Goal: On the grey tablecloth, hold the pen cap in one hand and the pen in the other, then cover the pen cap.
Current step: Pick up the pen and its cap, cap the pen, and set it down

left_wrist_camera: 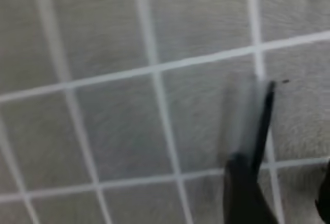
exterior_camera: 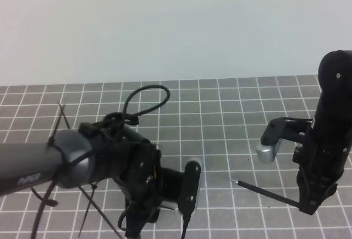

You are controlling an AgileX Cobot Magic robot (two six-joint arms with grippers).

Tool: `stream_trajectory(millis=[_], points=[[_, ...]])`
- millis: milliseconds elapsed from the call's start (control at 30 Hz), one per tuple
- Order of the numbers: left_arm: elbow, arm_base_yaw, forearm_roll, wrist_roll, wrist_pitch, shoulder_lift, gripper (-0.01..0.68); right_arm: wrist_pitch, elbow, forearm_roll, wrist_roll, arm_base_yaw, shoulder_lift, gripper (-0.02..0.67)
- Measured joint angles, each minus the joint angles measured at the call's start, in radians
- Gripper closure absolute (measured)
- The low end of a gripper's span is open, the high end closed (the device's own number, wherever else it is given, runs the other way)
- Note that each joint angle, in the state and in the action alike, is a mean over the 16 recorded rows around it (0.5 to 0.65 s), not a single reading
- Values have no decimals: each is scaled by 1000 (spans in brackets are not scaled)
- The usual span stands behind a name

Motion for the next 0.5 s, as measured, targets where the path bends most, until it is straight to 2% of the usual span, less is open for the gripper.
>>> stream_trajectory(millis=[233,500], points=[[-2,1,-3,87,22,28,377,-3,0,-5,0,0,0,652],[-2,3,-4,97,23,10,377,-9,0,-3,0,0,0,652]])
